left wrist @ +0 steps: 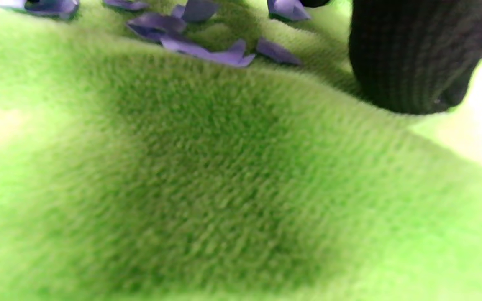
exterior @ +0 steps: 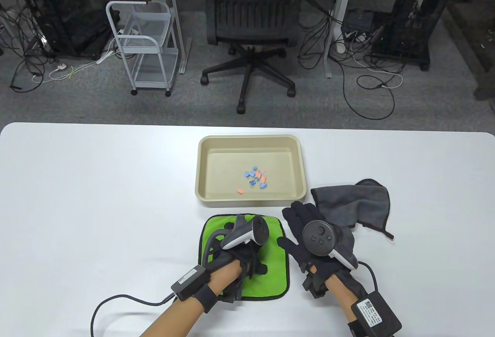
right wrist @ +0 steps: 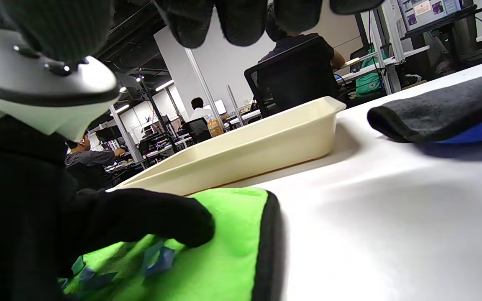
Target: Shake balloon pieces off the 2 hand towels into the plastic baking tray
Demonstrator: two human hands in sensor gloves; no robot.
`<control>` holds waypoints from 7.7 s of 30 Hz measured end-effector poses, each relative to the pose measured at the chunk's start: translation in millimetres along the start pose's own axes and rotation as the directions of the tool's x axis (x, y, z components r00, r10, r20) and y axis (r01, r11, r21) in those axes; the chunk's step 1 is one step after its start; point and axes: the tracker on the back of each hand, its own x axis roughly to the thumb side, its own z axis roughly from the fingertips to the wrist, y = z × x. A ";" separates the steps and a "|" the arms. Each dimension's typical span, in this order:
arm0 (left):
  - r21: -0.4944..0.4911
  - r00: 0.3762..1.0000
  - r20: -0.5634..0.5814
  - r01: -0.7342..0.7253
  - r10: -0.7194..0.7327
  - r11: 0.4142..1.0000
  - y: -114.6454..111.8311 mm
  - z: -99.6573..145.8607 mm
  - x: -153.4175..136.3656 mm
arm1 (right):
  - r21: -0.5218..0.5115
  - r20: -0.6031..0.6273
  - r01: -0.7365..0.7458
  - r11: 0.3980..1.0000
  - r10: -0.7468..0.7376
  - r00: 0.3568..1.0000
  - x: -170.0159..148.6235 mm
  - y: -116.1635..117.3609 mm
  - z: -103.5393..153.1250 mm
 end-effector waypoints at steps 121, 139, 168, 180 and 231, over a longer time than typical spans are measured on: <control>0.280 0.848 -0.118 -0.471 0.517 0.836 22.6 43.3 -131.2 | 0.113 -0.464 0.300 0.947 -0.217 0.859 5.6 43.4 -38.8; 0.301 0.865 -0.075 -0.455 0.496 0.838 71.6 70.3 -96.0 | 0.095 -0.371 0.374 0.923 -0.316 0.873 50.4 -11.6 -49.0; 0.555 0.529 0.283 -0.771 0.800 0.313 221.4 -7.2 -98.1 | -0.445 -0.183 0.433 0.784 -0.553 0.813 13.5 -84.4 -169.3; 0.573 0.526 0.338 -0.773 0.780 0.273 165.5 -41.0 -114.8 | -0.497 -0.164 0.353 0.793 -0.486 0.859 -7.9 -32.9 -152.3; 0.645 0.777 0.281 -0.588 0.564 0.488 251.1 81.6 -119.0 | -0.020 -0.045 0.292 0.956 -0.293 0.955 -13.6 -23.0 2.5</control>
